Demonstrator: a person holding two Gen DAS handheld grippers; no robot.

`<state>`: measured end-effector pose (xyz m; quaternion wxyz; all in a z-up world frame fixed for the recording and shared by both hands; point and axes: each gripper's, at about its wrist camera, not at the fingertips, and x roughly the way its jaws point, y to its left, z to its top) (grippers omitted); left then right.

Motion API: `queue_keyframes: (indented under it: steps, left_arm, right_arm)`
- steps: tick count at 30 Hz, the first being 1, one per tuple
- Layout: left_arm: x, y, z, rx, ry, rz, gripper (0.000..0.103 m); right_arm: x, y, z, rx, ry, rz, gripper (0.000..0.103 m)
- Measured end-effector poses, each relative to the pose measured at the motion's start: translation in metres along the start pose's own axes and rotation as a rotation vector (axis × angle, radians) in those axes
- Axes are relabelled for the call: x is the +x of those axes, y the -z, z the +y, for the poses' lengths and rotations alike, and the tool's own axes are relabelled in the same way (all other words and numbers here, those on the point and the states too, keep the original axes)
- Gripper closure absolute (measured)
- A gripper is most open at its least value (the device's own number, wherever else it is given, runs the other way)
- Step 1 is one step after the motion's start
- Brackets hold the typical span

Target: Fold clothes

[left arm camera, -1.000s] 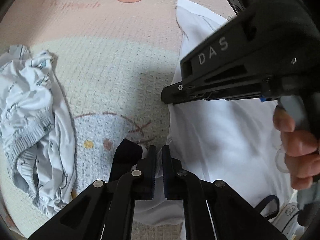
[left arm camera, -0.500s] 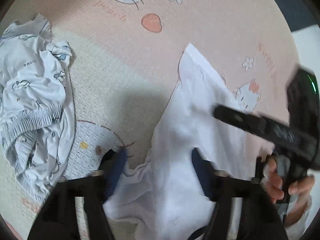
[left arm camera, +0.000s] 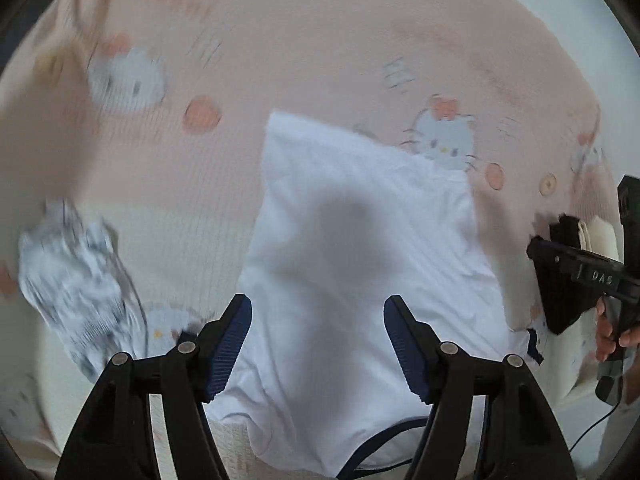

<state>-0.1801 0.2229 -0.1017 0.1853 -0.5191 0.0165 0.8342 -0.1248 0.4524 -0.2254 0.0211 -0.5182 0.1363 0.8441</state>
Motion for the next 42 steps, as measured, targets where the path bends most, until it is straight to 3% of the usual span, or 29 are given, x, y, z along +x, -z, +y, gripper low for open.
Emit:
queue_keyframes:
  steps: [3, 10, 15, 19, 23, 30, 33, 35, 38, 42]
  left_arm:
    - [-0.009, -0.011, -0.032, 0.061, 0.0, -0.005, 0.036]
    - [0.011, -0.025, -0.109, 0.28, 0.029, 0.055, 0.036]
    - [0.043, -0.039, -0.14, 0.363, 0.051, 0.121, 0.036]
    - [0.072, -0.056, -0.154, 0.385, 0.053, 0.16, 0.036]
    - [0.105, -0.076, -0.159, 0.339, 0.092, 0.244, 0.036]
    - [0.175, -0.119, -0.188, 0.315, 0.089, 0.314, 0.036]
    - [0.2, -0.136, -0.21, 0.34, 0.096, 0.339, 0.036]
    - [0.215, -0.146, -0.226, 0.38, 0.063, 0.348, 0.036]
    - [0.238, -0.16, -0.25, 0.438, 0.026, 0.361, 0.036]
    - [0.263, -0.176, -0.267, 0.44, 0.047, 0.375, 0.036]
  right_arm:
    - [-0.02, 0.016, -0.024, 0.009, 0.026, -0.024, 0.054]
    - [-0.047, 0.041, -0.066, 0.087, 0.045, -0.055, 0.054]
    - [-0.048, 0.041, -0.087, 0.122, 0.069, -0.067, 0.054]
    - [-0.035, 0.031, -0.105, 0.172, 0.04, -0.06, 0.054]
    - [-0.011, 0.012, -0.12, 0.188, 0.039, -0.027, 0.054]
    - [0.037, -0.013, -0.138, 0.189, 0.018, 0.024, 0.054]
    - [0.056, -0.018, -0.148, 0.203, 0.007, 0.058, 0.054]
    - [0.068, -0.023, -0.155, 0.195, -0.005, 0.07, 0.054]
    - [0.078, -0.027, -0.162, 0.203, -0.004, 0.047, 0.054]
    - [0.089, -0.029, -0.164, 0.21, -0.013, 0.002, 0.054]
